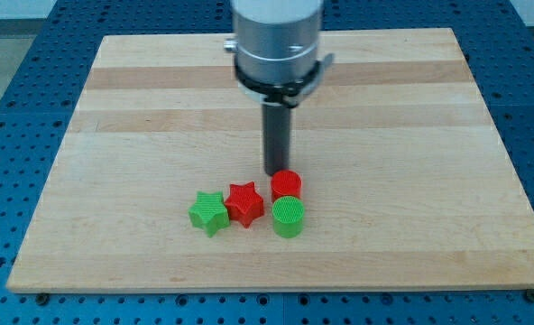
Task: Slide the green star closer to the group of blocks at the bottom center
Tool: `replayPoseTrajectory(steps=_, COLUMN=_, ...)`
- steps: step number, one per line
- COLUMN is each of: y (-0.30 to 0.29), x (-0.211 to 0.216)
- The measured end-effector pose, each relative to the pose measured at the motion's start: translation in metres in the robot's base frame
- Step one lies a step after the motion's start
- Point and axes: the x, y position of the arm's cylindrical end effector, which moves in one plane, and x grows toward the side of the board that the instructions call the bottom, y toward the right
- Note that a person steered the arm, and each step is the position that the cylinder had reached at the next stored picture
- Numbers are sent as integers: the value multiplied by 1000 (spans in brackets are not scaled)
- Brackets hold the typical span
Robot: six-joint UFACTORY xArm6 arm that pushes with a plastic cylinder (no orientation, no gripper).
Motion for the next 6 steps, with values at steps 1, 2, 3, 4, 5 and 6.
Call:
replayPoseTrajectory(steps=1, y=-43, x=3)
replayPoseTrajectory(steps=2, y=-79, x=22)
replayPoseTrajectory(steps=3, y=-106, x=39)
replayPoseTrajectory(steps=4, y=-123, x=50)
replayPoseTrajectory(steps=5, y=-107, x=66)
replayPoseTrajectory(steps=6, y=-84, x=70)
